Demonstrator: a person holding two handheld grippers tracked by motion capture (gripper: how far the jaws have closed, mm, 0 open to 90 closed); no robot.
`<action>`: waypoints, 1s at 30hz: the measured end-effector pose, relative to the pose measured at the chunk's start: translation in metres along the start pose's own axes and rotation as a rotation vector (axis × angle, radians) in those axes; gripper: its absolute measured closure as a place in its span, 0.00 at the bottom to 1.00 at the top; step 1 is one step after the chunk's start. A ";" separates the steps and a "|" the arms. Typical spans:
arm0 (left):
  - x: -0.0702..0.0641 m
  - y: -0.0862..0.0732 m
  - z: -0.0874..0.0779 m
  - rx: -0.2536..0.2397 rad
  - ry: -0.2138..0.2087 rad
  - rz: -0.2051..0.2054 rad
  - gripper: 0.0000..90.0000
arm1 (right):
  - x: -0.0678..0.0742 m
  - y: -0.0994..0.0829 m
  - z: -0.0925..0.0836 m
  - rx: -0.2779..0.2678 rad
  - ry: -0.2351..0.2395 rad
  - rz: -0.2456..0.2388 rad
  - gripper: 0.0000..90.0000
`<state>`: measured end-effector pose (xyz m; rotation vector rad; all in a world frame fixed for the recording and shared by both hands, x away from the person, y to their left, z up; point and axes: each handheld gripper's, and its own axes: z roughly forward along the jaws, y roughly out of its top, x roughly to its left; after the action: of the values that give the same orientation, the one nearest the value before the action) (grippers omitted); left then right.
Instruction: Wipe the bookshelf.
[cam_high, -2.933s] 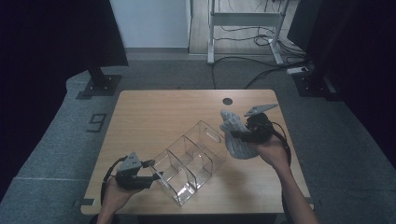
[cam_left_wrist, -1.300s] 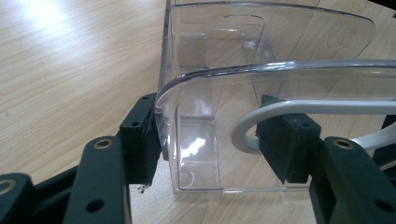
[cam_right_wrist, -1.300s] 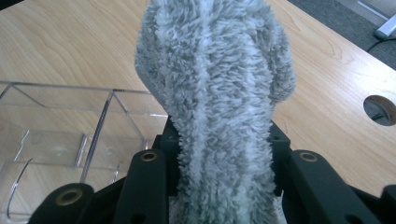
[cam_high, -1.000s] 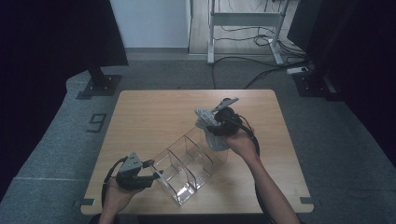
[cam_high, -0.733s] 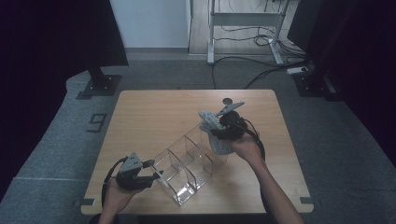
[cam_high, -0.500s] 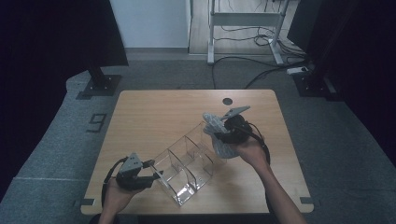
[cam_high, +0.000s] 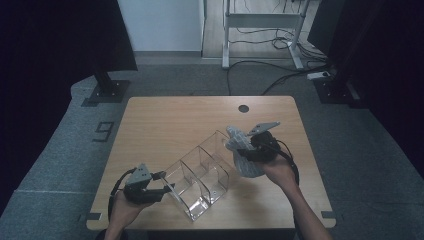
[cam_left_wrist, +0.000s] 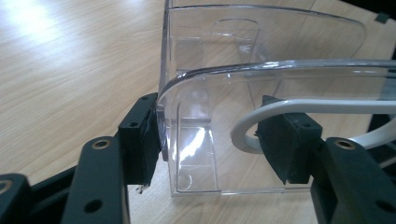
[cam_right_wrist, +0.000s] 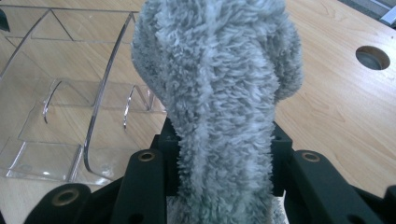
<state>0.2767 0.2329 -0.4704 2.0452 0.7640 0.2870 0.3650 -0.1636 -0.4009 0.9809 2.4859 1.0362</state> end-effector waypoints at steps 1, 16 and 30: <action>0.000 0.000 -0.001 -0.001 -0.004 -0.003 0.44 | -0.001 -0.002 -0.001 -0.004 -0.001 -0.001 0.68; -0.001 0.000 0.000 0.005 0.012 0.003 0.46 | -0.002 -0.026 -0.003 0.000 0.017 0.023 0.68; -0.003 0.000 0.000 0.007 0.012 0.003 0.46 | -0.004 -0.048 0.009 0.007 0.029 0.061 0.68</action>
<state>0.2745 0.2309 -0.4699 2.0533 0.7702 0.2986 0.3492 -0.1866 -0.4418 1.0576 2.4986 1.0677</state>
